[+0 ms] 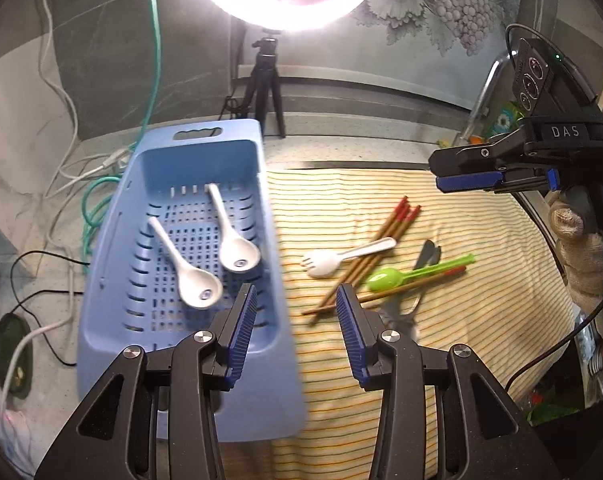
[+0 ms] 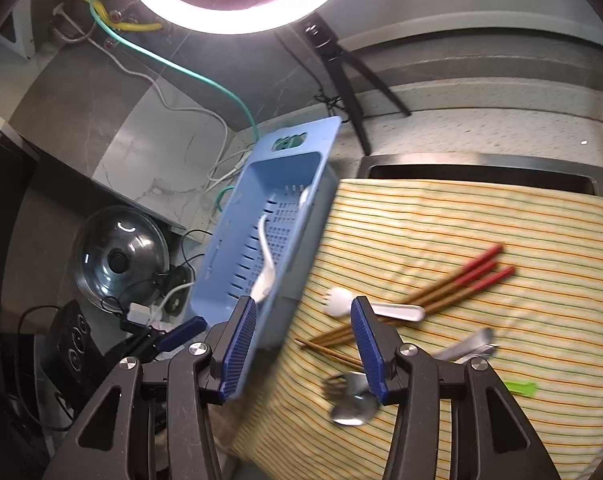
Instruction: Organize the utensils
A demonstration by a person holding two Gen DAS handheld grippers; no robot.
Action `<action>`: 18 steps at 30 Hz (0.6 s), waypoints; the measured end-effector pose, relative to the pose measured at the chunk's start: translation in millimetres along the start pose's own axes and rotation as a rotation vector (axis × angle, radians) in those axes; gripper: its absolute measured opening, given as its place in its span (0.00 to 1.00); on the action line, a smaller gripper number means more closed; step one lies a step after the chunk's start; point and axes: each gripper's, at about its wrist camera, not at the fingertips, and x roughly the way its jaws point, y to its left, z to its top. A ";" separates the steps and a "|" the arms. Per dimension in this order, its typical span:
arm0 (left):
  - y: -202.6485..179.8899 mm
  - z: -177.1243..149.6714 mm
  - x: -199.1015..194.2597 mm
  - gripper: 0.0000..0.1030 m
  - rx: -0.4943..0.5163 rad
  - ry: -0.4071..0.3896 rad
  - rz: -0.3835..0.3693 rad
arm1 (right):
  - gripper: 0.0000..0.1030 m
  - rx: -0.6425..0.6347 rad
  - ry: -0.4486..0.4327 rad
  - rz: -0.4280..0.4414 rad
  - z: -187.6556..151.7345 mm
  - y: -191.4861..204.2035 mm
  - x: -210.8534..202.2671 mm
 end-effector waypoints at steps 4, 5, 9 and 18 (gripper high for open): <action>-26.4 -1.4 7.4 0.39 0.007 0.016 -0.001 | 0.44 -0.005 -0.024 -0.020 -10.9 -27.9 -27.7; -32.7 -2.0 9.4 0.39 0.007 0.019 0.002 | 0.44 -0.003 -0.025 -0.023 -13.7 -35.0 -33.3; -55.9 -5.1 17.0 0.39 -0.003 0.037 0.003 | 0.44 0.023 -0.017 -0.016 -25.4 -66.2 -50.9; -83.5 -4.1 29.1 0.39 0.026 0.079 0.067 | 0.44 0.127 0.067 0.023 -39.4 -118.0 -58.1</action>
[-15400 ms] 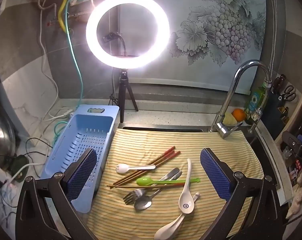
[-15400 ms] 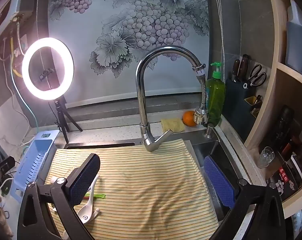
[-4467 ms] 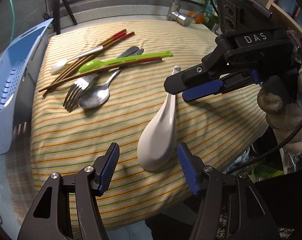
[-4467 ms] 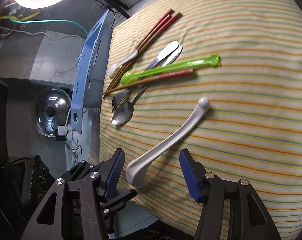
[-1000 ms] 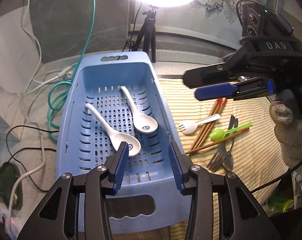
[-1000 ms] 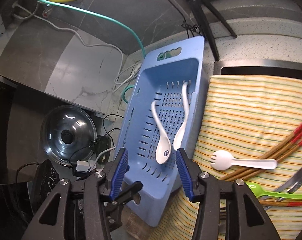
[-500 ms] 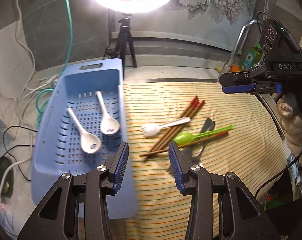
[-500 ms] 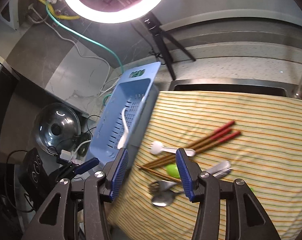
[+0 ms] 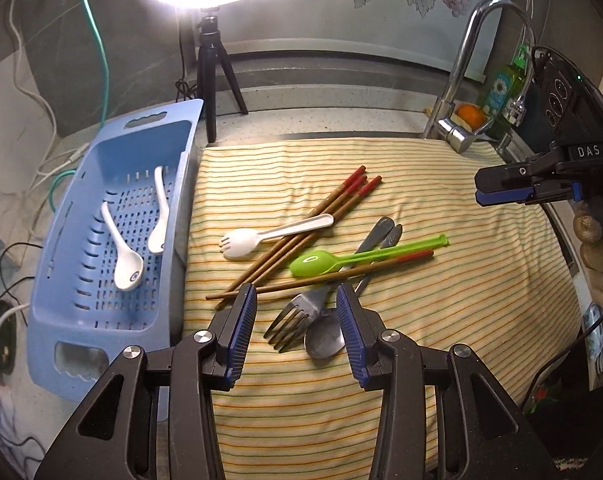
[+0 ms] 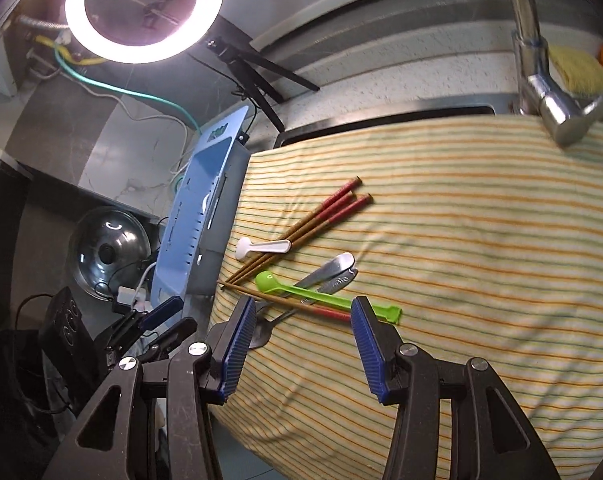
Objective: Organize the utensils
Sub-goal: 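Move the left gripper to the white plastic spork beside the chopsticks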
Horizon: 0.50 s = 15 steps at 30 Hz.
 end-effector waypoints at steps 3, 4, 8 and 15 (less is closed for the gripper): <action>-0.2 8.1 4.2 0.39 0.029 0.017 0.012 | 0.44 0.015 0.005 0.026 1.7 -5.6 1.7; 0.9 11.0 6.1 0.39 0.041 0.024 0.017 | 0.44 0.016 0.005 0.028 2.6 -4.9 3.5; 2.8 26.4 17.1 0.39 0.156 0.065 0.030 | 0.44 0.055 0.006 0.045 5.8 -3.8 14.5; 7.7 59.8 49.2 0.38 0.390 0.173 -0.015 | 0.34 0.162 -0.007 0.020 16.9 3.4 48.1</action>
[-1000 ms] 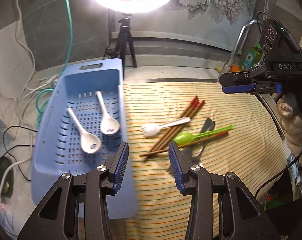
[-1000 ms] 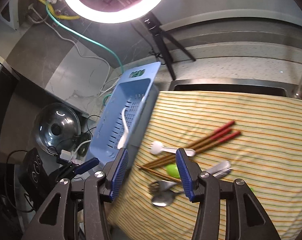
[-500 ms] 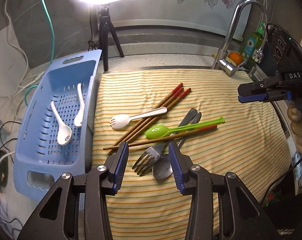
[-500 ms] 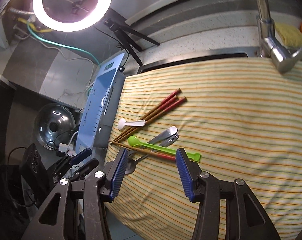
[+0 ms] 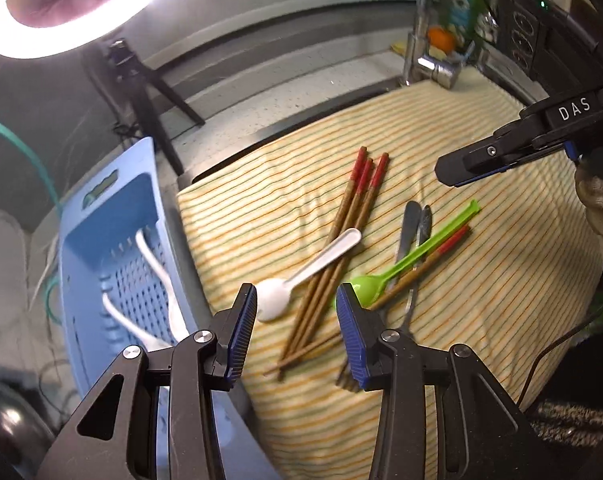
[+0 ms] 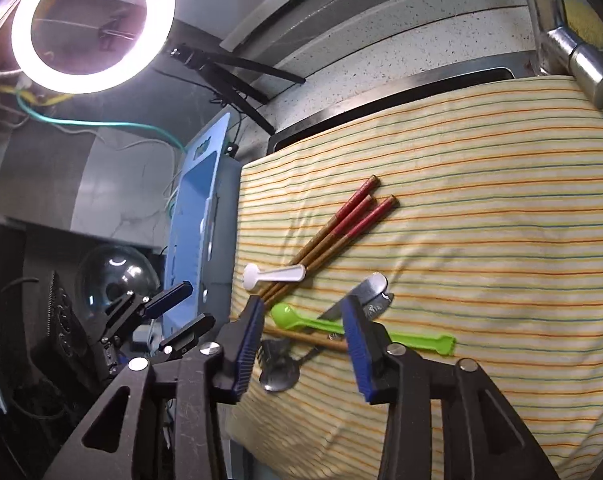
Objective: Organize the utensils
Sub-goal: 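Move the left gripper to the white plastic spork beside the chopsticks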
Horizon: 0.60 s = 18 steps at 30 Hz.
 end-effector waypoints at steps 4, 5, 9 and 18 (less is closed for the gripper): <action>3.2 13.2 22.8 0.36 0.118 0.066 -0.024 | 0.29 0.047 0.000 -0.028 4.2 3.5 20.3; 2.1 14.7 28.0 0.36 0.146 0.083 -0.031 | 0.27 0.054 0.003 -0.042 5.3 4.4 25.8; -4.8 15.6 49.8 0.36 0.279 0.159 -0.048 | 0.26 0.098 0.004 -0.067 9.4 2.3 40.8; -4.7 19.6 74.5 0.36 0.370 0.220 -0.063 | 0.26 0.163 -0.001 -0.104 12.3 -3.4 55.9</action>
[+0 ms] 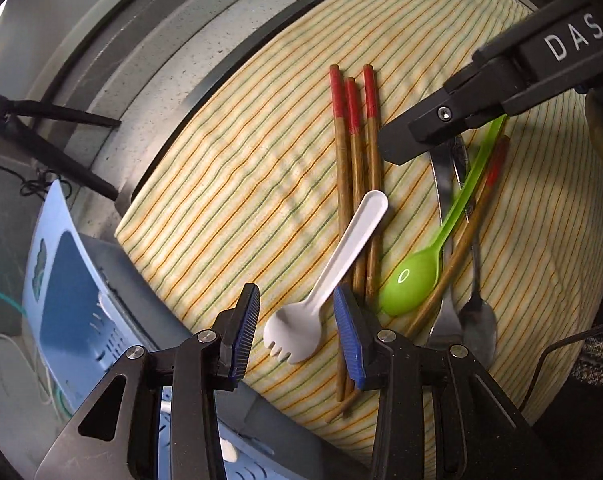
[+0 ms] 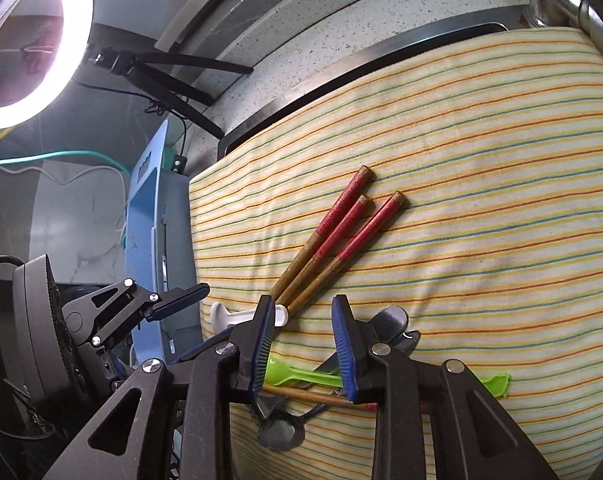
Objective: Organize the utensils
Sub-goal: 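Move the left gripper to the white plastic spork beside the chopsticks, then grasp the white spork with the left gripper while the right gripper grasps a red-tipped chopstick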
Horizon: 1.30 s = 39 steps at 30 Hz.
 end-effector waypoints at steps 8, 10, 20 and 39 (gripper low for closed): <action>13.0 6.1 14.5 0.27 -0.046 0.011 -0.031 | 0.22 0.035 -0.004 -0.034 7.9 -1.2 9.4; 17.4 6.9 16.7 0.26 -0.065 0.007 -0.035 | 0.21 0.040 -0.003 -0.049 9.2 -1.7 12.7; 34.3 11.6 25.7 0.18 -0.128 -0.019 -0.042 | 0.16 0.014 -0.007 -0.160 12.3 14.6 24.1; 33.3 2.8 17.3 0.18 -0.149 -0.045 -0.063 | 0.16 -0.040 0.005 -0.277 20.6 38.0 36.5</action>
